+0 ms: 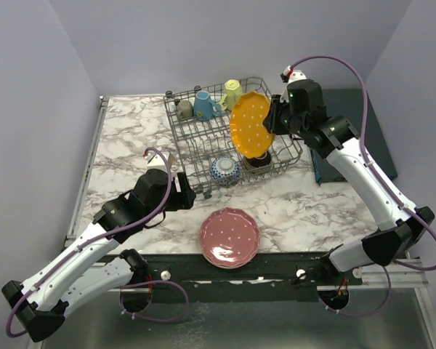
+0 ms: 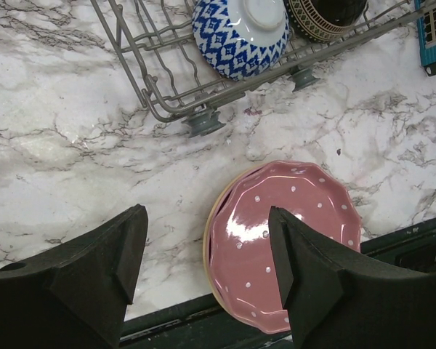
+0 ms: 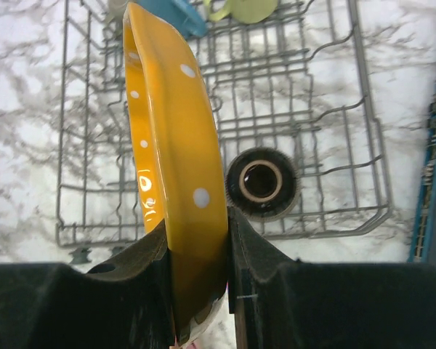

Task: Load the mixed dishes into the dish rack
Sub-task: Insert the plate into the dish rack.

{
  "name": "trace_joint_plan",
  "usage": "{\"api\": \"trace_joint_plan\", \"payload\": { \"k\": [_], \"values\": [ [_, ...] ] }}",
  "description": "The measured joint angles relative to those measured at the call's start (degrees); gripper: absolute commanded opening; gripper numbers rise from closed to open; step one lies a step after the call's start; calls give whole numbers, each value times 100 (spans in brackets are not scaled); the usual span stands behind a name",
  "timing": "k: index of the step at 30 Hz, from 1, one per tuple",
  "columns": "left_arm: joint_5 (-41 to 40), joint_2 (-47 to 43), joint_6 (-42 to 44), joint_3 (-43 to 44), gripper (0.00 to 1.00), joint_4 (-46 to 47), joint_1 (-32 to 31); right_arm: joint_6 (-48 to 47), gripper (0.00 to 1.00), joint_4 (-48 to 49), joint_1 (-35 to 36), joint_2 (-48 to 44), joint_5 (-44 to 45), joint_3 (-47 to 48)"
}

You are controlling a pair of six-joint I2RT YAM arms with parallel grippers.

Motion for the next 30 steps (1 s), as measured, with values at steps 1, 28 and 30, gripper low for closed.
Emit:
{"api": "trace_joint_plan", "payload": {
  "k": [1,28,30],
  "values": [
    [0,-15,11,-11,73,2,0,-61,0,9,-122,61,4,68],
    [0,-52,66,-61,73,79,92,-1445,0,1014,-833,1764,542,942],
    [2,-37,66,-61,73,79,107,-1521,0,1126,-879,1864,614,946]
  ]
}}
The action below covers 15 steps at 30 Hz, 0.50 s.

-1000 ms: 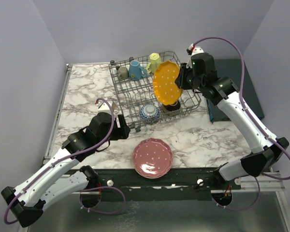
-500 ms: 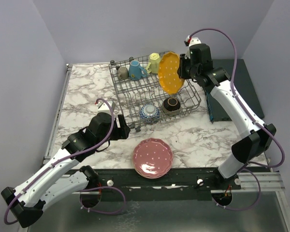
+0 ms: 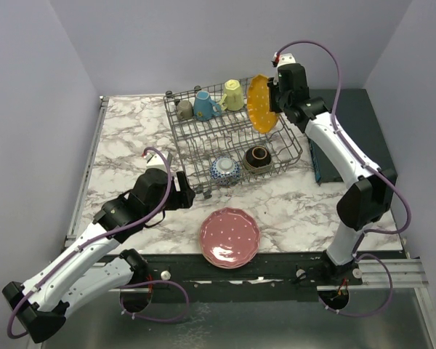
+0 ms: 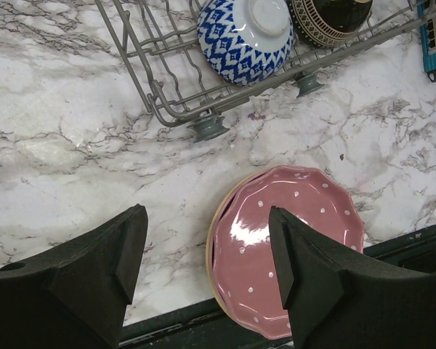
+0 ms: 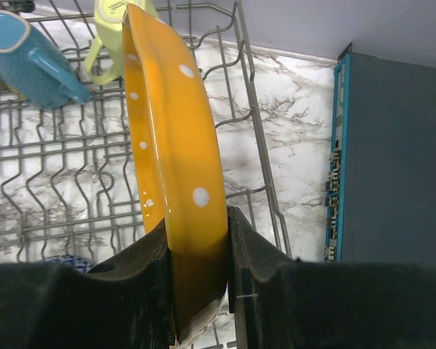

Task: Load the mixed dishes into the dish rack
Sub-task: Insert the plate into the dish rack.

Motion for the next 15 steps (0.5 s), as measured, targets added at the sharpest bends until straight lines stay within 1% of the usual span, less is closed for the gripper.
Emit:
{"api": "trace_joint_plan", "payload": {
  "k": [6,15],
  "values": [
    [-2,-2,0,-2,74,0,11,-203,0,308,-98,267,210,0],
    [133,-289,120,-15,74,24,13,-619,0,671,-181,584,352,0]
  ]
}}
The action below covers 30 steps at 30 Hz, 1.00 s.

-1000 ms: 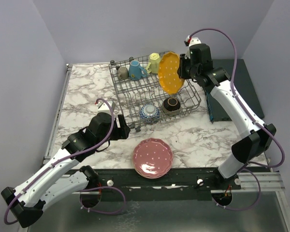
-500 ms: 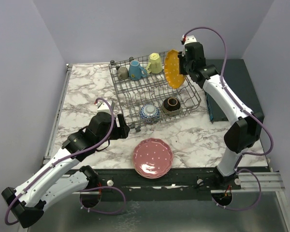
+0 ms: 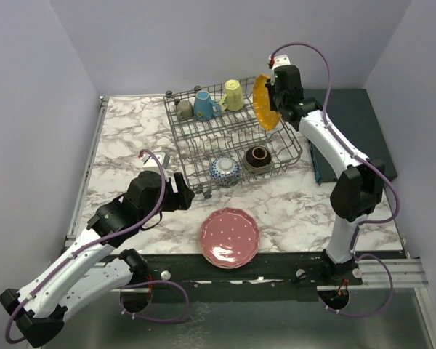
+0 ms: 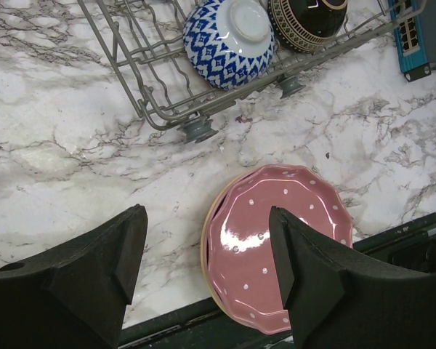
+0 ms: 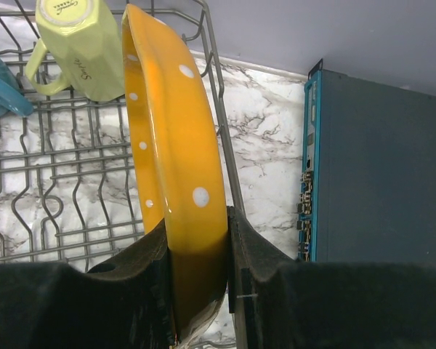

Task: Load the mixed dishes into the dish rack
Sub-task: Insert the plate into the dish rack.

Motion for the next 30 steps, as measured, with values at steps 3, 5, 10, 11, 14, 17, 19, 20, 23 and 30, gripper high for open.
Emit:
{"api": "trace_joint_plan", "payload": {
  "k": [3,5,10,11,14,17,19,20,23,30],
  "values": [
    [2,-44,13,-35,74,20,0,-111,0,122,-2,114,31,15],
    [2,-44,26,-48,74,20,0,-151,0,155,-2,214,39,83],
    [2,-39,52,-57,74,22,0,-190,0,247,-2,426,44,164],
    [2,-35,59,-57,74,24,0,-192,0,251,-2,455,46,168],
    [2,-24,74,-61,74,22,0,-208,0,280,-2,542,59,170],
    [2,-22,92,-61,74,24,7,-262,0,332,-2,632,105,170],
    [2,-20,92,-61,74,24,13,-293,0,345,-2,675,142,170],
    [2,-17,94,-61,74,26,26,-306,0,352,-2,691,168,170],
    [2,-7,96,-61,74,26,50,-343,0,385,-2,710,229,168],
    [2,-2,101,-61,74,42,87,-389,0,546,-13,715,295,168]
  ]
}}
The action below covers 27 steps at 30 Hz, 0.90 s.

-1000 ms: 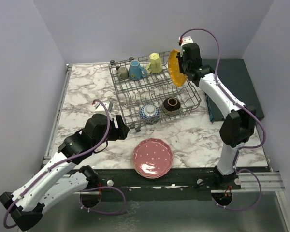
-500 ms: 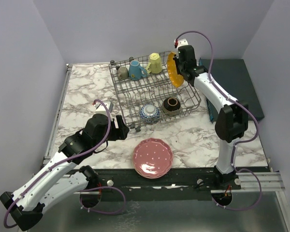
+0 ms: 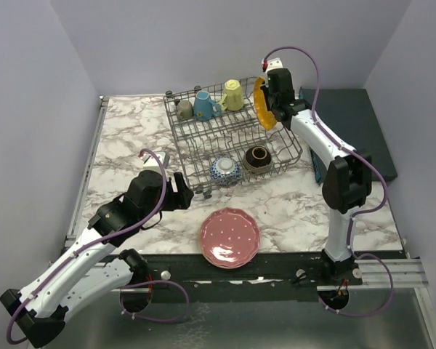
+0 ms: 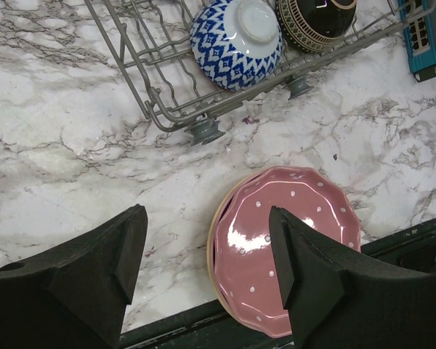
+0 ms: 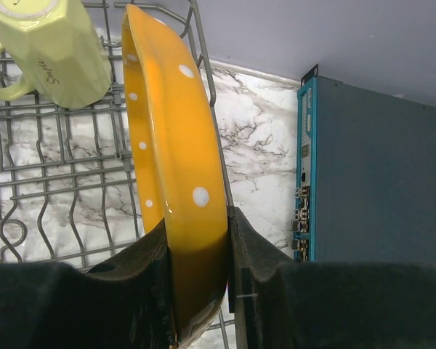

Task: Load the mixed dishes into the dish rack
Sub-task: Insert the plate into the dish rack.

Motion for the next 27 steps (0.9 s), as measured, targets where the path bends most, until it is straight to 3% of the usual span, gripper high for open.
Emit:
{"api": "trace_joint_plan", "payload": {
  "k": [27],
  "values": [
    [26,0,13,0,74,20,214,219,0,192,0,302,-7,-428]
  ]
}}
